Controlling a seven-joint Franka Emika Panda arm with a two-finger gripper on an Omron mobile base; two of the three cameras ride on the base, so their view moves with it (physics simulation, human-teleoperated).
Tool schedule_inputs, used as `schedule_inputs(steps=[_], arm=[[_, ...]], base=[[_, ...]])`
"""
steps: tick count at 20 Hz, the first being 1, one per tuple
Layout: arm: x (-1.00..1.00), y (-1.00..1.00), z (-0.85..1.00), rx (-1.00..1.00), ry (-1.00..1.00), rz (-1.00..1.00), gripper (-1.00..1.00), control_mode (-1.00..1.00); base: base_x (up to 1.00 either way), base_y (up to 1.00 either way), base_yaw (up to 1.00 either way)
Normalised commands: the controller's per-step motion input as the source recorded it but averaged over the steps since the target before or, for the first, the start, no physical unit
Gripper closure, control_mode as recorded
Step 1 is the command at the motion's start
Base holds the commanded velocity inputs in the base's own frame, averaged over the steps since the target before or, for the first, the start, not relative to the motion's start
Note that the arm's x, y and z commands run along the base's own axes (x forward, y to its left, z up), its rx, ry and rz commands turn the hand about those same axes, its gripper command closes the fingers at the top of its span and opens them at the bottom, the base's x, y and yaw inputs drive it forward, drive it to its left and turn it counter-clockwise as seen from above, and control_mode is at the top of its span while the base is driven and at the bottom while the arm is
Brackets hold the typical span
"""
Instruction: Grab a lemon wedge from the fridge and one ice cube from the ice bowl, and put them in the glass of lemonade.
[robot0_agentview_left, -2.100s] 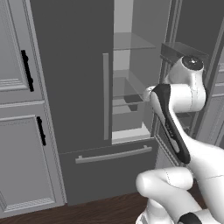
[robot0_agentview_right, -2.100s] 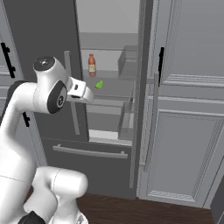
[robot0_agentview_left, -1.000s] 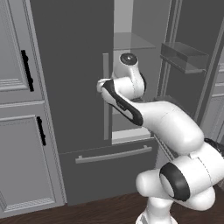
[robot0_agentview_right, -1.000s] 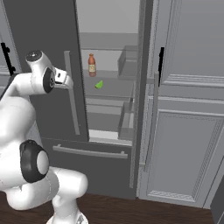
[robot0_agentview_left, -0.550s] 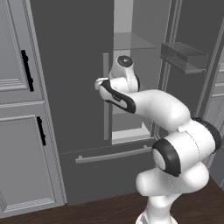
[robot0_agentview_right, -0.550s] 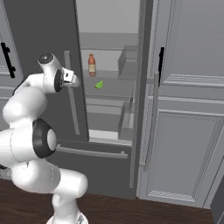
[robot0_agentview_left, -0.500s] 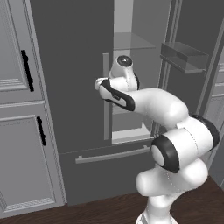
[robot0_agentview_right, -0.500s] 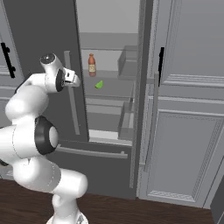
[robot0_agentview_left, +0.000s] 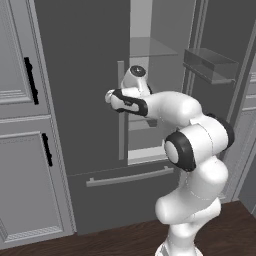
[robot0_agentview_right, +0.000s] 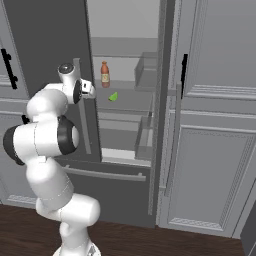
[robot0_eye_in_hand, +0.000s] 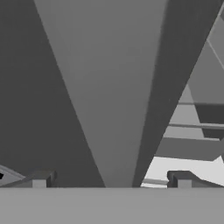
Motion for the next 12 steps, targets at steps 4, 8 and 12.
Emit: schedule_inputs(steps=[4, 8, 12], arm=[[0.47, 0.16, -0.07, 0.0, 0.0, 0.01, -1.0, -1.0], [0.44, 0.09, -0.25, 0.0, 0.0, 0.0, -1.0, -1.0], [0.13, 0.06, -0.31, 0.0, -0.09, 0.0, -1.0, -1.0]], base=[[0.0, 0.0, 0.0], [0.0, 0.0, 0.0], [0.0, 0.0, 0.0]])
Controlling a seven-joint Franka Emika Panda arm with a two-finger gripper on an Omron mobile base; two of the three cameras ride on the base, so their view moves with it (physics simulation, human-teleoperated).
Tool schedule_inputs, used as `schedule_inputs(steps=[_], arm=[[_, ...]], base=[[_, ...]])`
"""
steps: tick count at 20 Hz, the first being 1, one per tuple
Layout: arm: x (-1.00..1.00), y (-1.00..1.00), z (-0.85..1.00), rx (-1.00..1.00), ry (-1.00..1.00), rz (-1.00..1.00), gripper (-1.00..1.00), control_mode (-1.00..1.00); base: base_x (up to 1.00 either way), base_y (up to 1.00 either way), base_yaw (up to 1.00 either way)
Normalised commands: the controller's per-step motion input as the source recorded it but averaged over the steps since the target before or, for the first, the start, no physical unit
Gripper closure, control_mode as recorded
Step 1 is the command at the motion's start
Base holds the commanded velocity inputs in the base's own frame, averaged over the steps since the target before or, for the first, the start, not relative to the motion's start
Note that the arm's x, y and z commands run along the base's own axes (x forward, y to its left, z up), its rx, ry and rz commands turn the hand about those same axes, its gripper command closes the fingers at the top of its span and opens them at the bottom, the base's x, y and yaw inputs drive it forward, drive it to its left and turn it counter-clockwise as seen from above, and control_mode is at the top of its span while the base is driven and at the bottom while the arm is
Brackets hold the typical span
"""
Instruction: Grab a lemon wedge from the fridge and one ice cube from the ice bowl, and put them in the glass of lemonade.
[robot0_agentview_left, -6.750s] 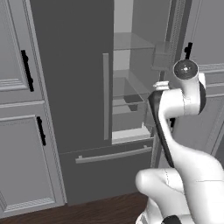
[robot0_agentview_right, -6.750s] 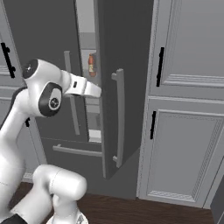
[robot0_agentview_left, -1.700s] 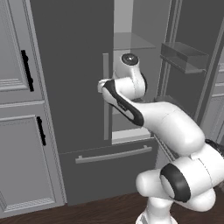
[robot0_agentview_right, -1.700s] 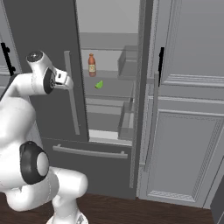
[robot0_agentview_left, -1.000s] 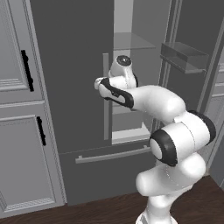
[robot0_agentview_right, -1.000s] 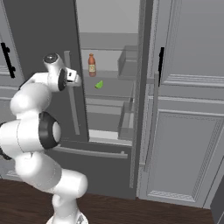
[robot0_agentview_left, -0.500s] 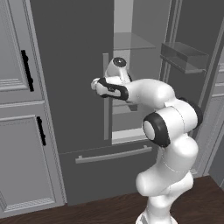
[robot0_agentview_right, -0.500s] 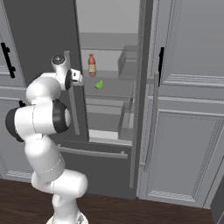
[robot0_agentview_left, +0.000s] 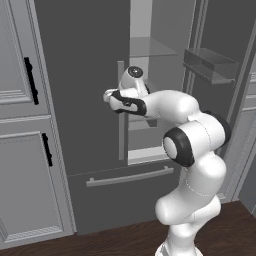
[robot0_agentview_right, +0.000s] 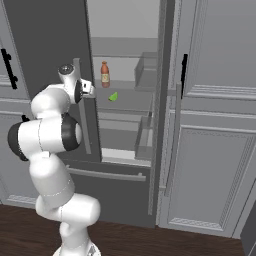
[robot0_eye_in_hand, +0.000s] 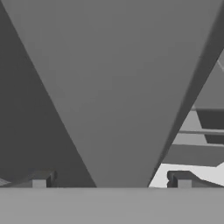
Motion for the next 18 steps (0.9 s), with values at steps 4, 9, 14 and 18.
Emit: schedule_inputs(steps=[4, 9, 14, 18], arm=[[0.18, 0.07, -0.33, 0.0, -0.12, 0.0, -1.0, -1.0], [0.38, 0.0, -0.38, 0.0, -0.02, 0.0, -1.0, -1.0], [0.46, 0.0, -0.24, 0.0, 0.0, 0.0, -1.0, -1.0], [0.36, 0.07, -0.16, 0.0, 0.0, 0.0, 1.0, -1.0]], base=[[0.0, 0.0, 0.0], [0.0, 0.0, 0.0], [0.0, 0.0, 0.0], [0.0, 0.0, 0.0]])
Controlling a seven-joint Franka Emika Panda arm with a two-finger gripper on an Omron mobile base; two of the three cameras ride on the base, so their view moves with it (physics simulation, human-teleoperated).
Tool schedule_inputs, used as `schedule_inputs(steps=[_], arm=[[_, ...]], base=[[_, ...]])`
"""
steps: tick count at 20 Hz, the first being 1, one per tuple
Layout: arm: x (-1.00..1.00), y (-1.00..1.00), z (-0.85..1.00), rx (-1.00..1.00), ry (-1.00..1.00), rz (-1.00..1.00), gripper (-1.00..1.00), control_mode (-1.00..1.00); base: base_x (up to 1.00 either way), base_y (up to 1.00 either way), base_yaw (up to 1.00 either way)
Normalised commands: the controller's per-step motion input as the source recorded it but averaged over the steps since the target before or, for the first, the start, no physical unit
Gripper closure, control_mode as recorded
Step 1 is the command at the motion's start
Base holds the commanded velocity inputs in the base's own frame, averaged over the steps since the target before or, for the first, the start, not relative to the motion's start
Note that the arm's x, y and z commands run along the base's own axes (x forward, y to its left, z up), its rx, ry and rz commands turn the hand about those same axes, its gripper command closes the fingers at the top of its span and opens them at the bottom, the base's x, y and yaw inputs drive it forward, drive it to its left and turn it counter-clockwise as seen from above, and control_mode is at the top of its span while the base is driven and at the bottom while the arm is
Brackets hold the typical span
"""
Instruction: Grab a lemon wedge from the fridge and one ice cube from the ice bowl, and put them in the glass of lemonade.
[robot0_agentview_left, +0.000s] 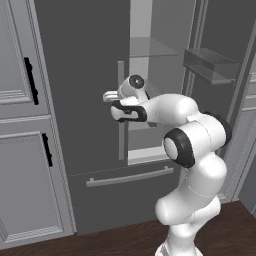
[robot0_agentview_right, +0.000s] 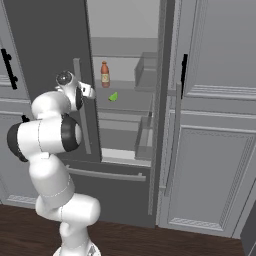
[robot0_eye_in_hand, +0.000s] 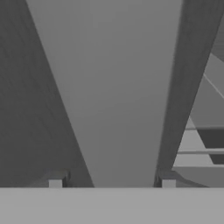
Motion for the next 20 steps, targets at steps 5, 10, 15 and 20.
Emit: schedule_inputs(steps=[5, 10, 15, 20], arm=[[0.12, 0.02, -0.03, 0.0, 0.0, 0.0, 1.0, -1.0], [-0.01, 0.14, 0.0, 0.0, 0.01, 0.0, 1.0, -1.0], [-0.36, 0.7, 0.1, 0.0, 0.0, 0.14, 1.0, -1.0], [-0.68, 0.84, 0.37, -0.03, 0.0, 0.18, 1.0, -1.0]], base=[[0.0, 0.0, 0.0], [0.0, 0.0, 0.0], [0.0, 0.0, 0.0], [0.0, 0.0, 0.0]])
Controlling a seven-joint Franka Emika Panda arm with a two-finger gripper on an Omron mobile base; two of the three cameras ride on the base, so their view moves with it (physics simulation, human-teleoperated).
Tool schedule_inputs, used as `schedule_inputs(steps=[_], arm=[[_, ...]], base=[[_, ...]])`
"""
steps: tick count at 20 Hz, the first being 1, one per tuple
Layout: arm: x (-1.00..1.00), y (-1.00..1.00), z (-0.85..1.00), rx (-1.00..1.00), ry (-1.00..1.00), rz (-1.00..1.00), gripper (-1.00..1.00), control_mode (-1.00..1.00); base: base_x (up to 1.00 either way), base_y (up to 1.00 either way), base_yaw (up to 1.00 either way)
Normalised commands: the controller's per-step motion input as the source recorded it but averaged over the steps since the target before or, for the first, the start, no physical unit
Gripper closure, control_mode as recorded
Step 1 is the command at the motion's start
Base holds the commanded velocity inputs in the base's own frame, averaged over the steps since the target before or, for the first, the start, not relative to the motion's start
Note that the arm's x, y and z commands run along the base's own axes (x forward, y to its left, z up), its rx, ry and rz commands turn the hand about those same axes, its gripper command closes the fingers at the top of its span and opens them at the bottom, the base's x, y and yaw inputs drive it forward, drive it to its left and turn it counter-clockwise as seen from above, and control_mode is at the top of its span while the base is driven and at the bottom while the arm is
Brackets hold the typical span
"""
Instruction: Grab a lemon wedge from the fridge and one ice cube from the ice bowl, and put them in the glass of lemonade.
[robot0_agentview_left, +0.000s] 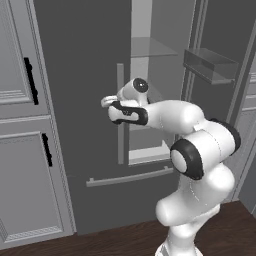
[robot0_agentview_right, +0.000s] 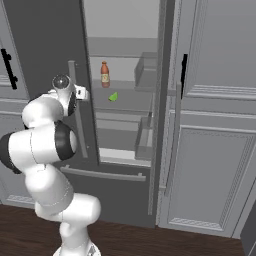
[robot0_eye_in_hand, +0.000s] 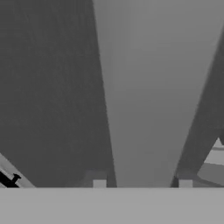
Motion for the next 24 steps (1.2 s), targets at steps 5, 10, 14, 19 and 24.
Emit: schedule_inputs(steps=[5, 10, 14, 19, 24], arm=[[-0.92, 0.94, 0.34, -0.11, 0.0, 0.2, 1.0, -1.0], [-1.0, 1.0, 0.27, -0.18, 0.0, 0.23, 1.0, -1.0], [-1.0, 1.0, 0.32, -0.21, 0.0, 0.22, 1.0, -1.0], [-1.0, 0.95, 0.28, -0.2, 0.0, 0.23, 1.0, -1.0], [-1.0, 0.43, 0.28, -0.08, -0.06, 0.12, 1.0, -1.0]], base=[[0.0, 0.0, 0.0], [0.0, 0.0, 0.0], [0.0, 0.0, 0.0], [0.0, 0.0, 0.0], [0.0, 0.0, 0.0]])
